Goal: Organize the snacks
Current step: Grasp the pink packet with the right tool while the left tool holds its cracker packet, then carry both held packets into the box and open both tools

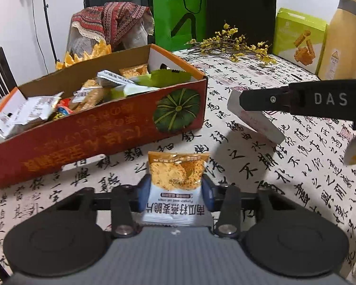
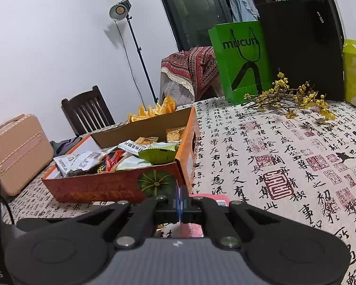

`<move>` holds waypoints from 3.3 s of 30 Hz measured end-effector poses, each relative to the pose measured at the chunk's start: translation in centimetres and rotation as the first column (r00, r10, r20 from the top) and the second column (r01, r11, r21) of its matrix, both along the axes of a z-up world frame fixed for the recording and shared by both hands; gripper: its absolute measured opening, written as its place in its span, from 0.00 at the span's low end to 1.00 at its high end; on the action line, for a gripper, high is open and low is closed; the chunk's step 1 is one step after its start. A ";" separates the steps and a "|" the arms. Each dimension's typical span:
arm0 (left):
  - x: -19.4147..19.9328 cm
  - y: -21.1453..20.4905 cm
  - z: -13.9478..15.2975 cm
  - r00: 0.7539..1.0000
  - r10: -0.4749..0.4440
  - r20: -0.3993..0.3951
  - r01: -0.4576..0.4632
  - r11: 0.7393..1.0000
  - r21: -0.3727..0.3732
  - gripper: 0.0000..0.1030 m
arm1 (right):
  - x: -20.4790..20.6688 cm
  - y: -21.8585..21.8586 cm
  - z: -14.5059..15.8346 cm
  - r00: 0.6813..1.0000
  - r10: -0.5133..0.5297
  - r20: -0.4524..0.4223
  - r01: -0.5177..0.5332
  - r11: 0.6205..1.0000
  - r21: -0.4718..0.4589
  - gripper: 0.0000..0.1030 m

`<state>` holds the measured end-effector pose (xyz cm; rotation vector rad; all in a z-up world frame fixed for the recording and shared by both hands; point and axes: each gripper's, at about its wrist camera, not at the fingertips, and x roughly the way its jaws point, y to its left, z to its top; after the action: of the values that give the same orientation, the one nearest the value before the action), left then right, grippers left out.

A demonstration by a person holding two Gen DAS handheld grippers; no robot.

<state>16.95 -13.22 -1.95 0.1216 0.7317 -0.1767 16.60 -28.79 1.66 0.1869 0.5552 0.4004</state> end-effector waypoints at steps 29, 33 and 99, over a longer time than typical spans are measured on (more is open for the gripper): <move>-3.4 12.2 6.2 0.968 0.199 0.152 -0.172 0.970 -0.172 0.41 | 0.4 5.3 -1.3 0.991 -0.004 -0.136 -0.033 0.962 -0.271 1.00; -4.1 12.8 5.6 0.969 0.199 0.144 -0.168 0.965 -0.199 0.41 | 0.9 7.5 -2.9 0.980 0.001 -0.199 -0.054 0.964 -0.259 1.00; 4.3 15.6 9.7 0.916 0.326 0.234 -0.283 0.938 -0.198 0.42 | 6.8 13.1 5.8 0.989 -0.037 0.140 0.059 0.985 -0.160 0.43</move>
<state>21.21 2.33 7.78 -0.1232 0.4591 0.0806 23.36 -15.74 7.46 0.0147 0.4449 0.3162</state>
